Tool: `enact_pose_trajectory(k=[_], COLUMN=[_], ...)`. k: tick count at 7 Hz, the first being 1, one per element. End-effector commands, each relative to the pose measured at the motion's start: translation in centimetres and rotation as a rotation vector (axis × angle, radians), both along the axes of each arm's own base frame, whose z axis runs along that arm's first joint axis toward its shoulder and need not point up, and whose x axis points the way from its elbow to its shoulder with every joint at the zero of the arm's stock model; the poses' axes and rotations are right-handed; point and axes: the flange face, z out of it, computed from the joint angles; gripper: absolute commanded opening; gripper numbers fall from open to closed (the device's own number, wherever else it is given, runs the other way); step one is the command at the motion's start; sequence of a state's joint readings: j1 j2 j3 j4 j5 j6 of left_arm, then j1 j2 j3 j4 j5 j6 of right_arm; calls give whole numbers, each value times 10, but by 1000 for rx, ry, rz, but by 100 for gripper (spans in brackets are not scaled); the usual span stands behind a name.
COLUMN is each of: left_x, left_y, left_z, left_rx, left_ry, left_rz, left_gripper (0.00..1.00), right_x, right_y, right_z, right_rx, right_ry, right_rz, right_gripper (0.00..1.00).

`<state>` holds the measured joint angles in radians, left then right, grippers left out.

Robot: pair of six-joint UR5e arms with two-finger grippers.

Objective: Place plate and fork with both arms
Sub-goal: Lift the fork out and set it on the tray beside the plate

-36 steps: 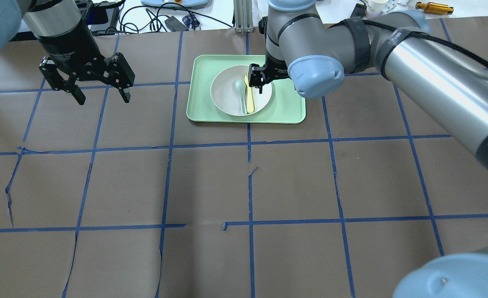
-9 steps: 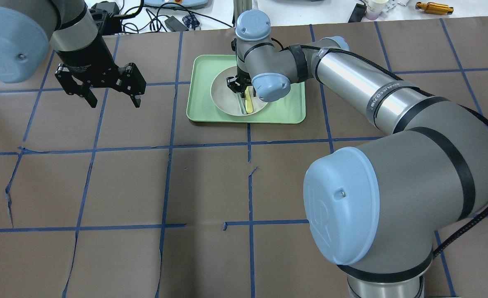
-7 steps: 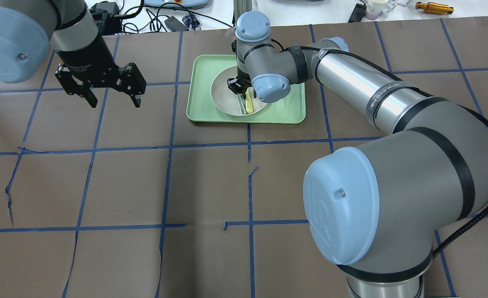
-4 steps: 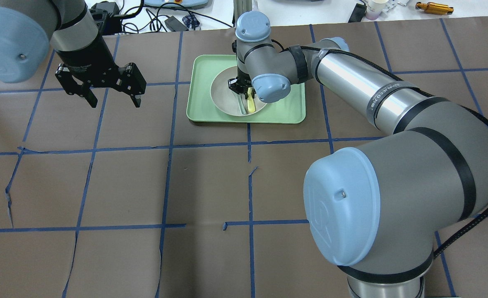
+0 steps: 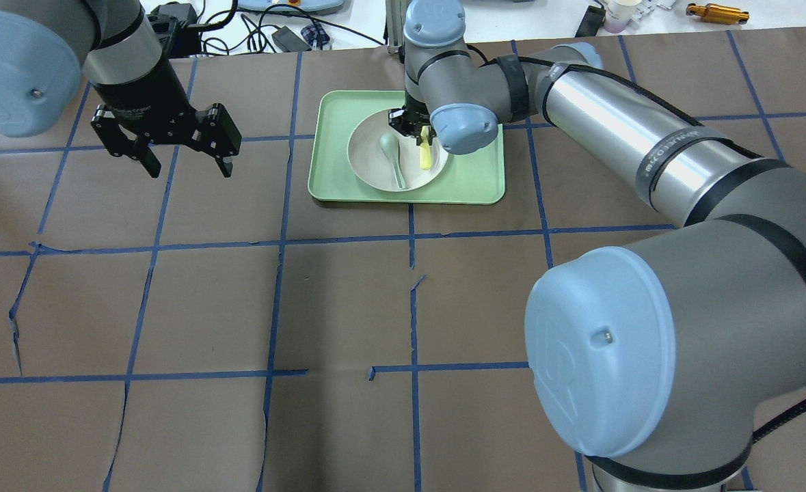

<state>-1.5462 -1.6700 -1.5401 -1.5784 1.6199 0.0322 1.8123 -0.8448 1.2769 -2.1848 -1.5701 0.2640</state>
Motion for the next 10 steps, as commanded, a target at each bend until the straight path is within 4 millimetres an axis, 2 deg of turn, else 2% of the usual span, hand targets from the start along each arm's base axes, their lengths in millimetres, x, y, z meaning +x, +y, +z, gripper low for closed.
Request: enact_pose_trajectory(k=[1, 2, 3, 4, 5, 6, 7, 8, 9, 10], left_x=[0, 0, 0, 0, 0, 0, 1, 3, 5, 3], left_y=[0, 0, 0, -1, -1, 0, -2, -2, -3, -3], left_z=[1, 1, 1, 0, 0, 3, 7, 10, 14, 13], left_rx=[-2, -7, -7, -6, -6, -13, -47, -56, -67, -70], left_ry=[0, 0, 0, 0, 0, 3, 5, 12, 3, 10], left_rz=[0, -2, -2, -2, -2, 0, 3, 8, 12, 13], left_gripper=[100, 100, 100, 100, 100, 100, 100, 100, 100, 100], right_x=[-72, -76, -76, -75, -75, -75, -76, -78, -82, -86], right_y=[4, 11, 9, 6, 4, 3, 5, 10, 31, 55], right_z=[-3, -18, -21, -25, -33, -26, -15, 15, 70, 116], right_rx=[62, 84, 69, 53, 46, 31, 26, 5, 40, 66], right_ry=[-2, -1, -4, -9, -9, -9, -8, 1, -2, 9], right_rz=[-92, -92, -87, -80, -77, -74, -72, -57, -54, -50], right_gripper=[12, 13, 19, 20, 37, 99, 100, 100, 100, 100])
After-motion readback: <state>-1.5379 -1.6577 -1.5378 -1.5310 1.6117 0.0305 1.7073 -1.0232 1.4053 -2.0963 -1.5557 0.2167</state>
